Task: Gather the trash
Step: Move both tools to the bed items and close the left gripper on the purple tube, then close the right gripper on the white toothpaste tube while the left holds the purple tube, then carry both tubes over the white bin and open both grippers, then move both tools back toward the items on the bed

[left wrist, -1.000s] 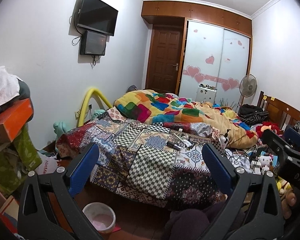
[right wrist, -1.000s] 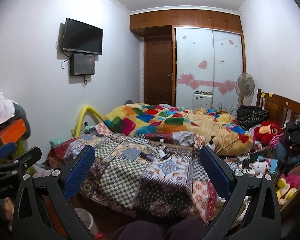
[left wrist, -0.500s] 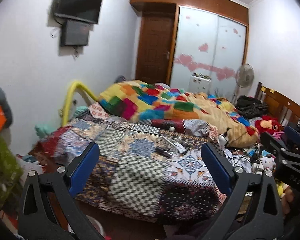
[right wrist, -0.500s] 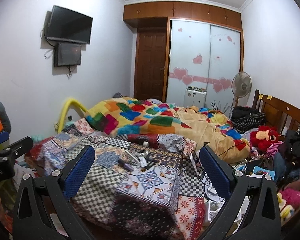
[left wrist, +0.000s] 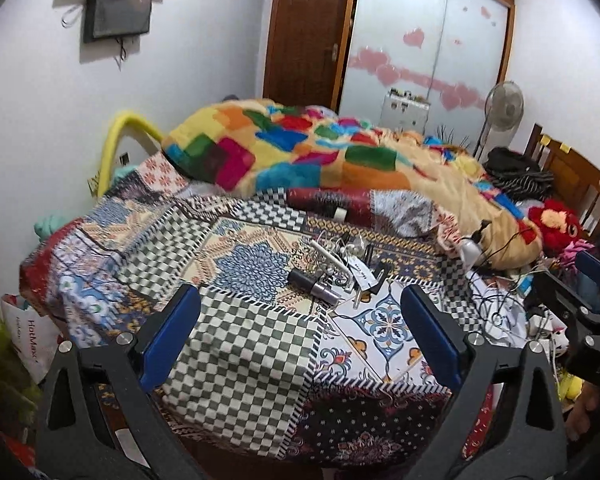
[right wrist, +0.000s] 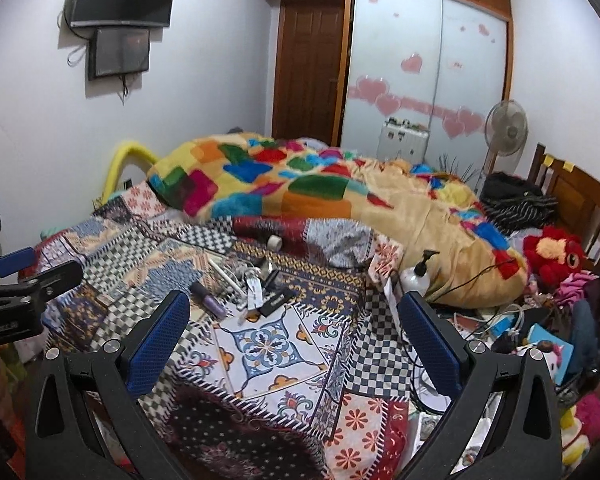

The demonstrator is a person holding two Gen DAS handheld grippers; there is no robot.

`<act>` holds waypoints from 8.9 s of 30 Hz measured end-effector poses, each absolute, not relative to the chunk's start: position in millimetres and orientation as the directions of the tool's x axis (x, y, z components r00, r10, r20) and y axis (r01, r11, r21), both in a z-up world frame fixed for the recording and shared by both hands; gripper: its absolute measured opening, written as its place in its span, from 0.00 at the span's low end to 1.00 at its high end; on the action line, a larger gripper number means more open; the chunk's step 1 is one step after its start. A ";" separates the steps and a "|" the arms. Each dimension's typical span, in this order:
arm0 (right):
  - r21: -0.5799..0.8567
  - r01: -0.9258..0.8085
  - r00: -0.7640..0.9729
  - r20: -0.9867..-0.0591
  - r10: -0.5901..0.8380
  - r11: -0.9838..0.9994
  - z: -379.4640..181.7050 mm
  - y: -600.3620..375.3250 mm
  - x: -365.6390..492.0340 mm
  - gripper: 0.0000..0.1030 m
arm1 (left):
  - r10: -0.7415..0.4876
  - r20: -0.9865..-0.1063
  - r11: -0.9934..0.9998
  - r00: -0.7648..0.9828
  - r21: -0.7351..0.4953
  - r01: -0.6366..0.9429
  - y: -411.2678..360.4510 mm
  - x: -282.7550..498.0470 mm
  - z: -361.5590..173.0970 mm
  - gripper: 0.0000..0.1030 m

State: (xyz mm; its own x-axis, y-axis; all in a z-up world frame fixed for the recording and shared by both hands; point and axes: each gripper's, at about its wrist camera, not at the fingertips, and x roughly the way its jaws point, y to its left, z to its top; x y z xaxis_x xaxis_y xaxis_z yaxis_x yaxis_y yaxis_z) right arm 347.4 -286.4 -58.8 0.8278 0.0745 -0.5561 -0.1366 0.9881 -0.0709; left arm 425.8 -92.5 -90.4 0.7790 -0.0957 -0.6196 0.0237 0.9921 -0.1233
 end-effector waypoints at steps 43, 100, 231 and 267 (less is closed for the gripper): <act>0.299 -0.359 0.410 -0.800 0.438 0.884 -226.3 -259.1 551.0 0.11 | -0.157 -0.806 0.969 0.570 -0.237 -0.068 -125.1 613.5 -276.2 0.30; 0.045 -0.374 0.503 -0.829 0.244 0.926 -200.0 -246.7 501.2 0.25 | -0.096 -0.776 0.993 0.623 -0.122 0.001 -87.6 530.4 -225.3 0.25; 0.066 -0.641 0.623 -0.536 0.569 0.765 -9.4 -141.6 259.0 0.65 | 0.159 -0.547 0.967 0.822 -0.080 -0.240 35.9 223.5 -34.1 0.61; 0.130 -0.207 0.582 -0.780 0.229 0.970 -144.8 -322.5 454.4 0.66 | -0.124 -0.772 0.992 0.623 -0.089 0.088 -112.4 523.6 -192.2 0.69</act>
State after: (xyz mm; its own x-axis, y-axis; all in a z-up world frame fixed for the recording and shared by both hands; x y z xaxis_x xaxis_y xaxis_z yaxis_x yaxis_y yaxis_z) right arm 454.4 -322.5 -144.8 0.5825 0.2289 -0.7799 -0.2067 0.9697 0.1302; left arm 523.6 -112.4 -192.2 0.6229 -0.1241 -0.7724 0.0877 0.9922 -0.0887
